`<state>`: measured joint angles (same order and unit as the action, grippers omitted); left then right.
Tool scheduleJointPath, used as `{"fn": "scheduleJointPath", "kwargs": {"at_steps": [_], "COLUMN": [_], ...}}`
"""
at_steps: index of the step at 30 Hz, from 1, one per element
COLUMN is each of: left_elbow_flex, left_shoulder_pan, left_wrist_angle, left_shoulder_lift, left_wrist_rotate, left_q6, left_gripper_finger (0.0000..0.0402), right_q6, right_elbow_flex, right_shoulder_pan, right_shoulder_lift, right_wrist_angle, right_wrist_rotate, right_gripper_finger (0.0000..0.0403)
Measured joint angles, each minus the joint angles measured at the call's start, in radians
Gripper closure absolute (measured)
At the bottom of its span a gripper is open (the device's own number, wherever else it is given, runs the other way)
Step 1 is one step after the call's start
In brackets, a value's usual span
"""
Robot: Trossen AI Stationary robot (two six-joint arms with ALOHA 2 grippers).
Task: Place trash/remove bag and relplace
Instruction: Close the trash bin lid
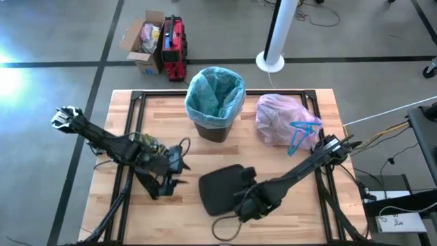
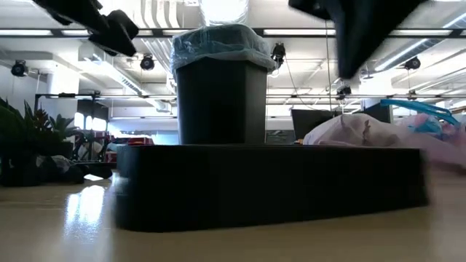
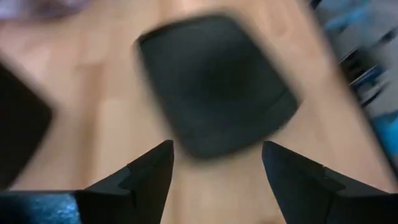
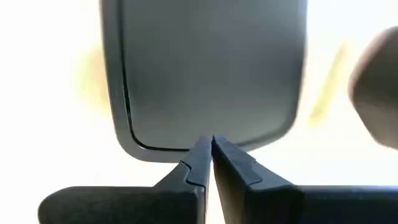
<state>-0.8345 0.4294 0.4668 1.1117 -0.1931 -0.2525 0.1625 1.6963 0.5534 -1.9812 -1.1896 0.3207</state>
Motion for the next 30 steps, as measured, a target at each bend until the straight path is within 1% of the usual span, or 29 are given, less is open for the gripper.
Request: {"fn": "scheduleJointPath", "kwargs": {"at_steps": [4, 7, 9, 11, 14, 17, 18, 22, 24, 26, 28, 30], "left_elbow_flex": [0.154, 0.238, 0.284, 0.327, 0.372, 0.38, 0.379, 0.374, 0.367, 0.365, 0.365, 0.366], "left_shoulder_pan": [0.069, 0.097, 0.099, 0.099, 0.098, 0.108, 0.112, 0.111, 0.111, 0.111, 0.111, 0.111], "left_wrist_angle": [-0.328, -0.5, -0.608, -0.71, -0.826, -0.845, -0.865, -0.943, -0.955, -0.938, -0.911, -0.86], "left_shoulder_lift": [-0.008, 0.015, 0.048, 0.096, 0.217, 0.353, 0.394, 0.512, 0.537, 0.541, 0.529, 0.499], "left_wrist_rotate": [-0.004, -0.057, -0.092, -0.11, -0.112, -0.08, -0.083, -0.091, -0.138, -0.182, -0.192, -0.193], "left_q6": [-0.076, -0.152, -0.157, -0.155, -0.152, -0.136, -0.117, -0.107, -0.132, -0.173, -0.227, -0.292], "left_gripper_finger": [0.0185, 0.0203, 0.022, 0.0241, 0.0279, 0.0318, 0.033, 0.0368, 0.0379, 0.0385, 0.0388, 0.039], "right_q6": [0.266, 0.418, 0.494, 0.554, 0.65, 0.695, 0.699, 0.7, 0.708, 0.768, 0.883, 1.058], "right_elbow_flex": [0.051, 0.056, 0.055, 0.055, 0.056, 0.059, 0.064, 0.096, 0.102, 0.101, 0.101, 0.101], "right_shoulder_pan": [0.001, 0.013, 0.019, 0.018, 0.015, 0.018, 0.024, 0.051, 0.063, 0.084, 0.119, 0.175], "right_shoulder_lift": [0.044, 0.067, 0.076, 0.084, 0.085, 0.087, 0.087, 0.089, 0.091, 0.097, 0.11, 0.122], "right_wrist_angle": [-0.017, -0.016, -0.019, -0.022, -0.024, -0.029, -0.03, -0.027, -0.029, -0.051, -0.097, -0.157], "right_wrist_rotate": [0.028, 0.056, 0.108, 0.196, 0.295, 0.321, 0.33, 0.354, 0.353, 0.353, 0.374, 0.446], "right_gripper_finger": [0.0402, 0.0401, 0.0401, 0.0401, 0.0401, 0.04, 0.0399, 0.0385, 0.037, 0.0348, 0.0321, 0.0291]}}
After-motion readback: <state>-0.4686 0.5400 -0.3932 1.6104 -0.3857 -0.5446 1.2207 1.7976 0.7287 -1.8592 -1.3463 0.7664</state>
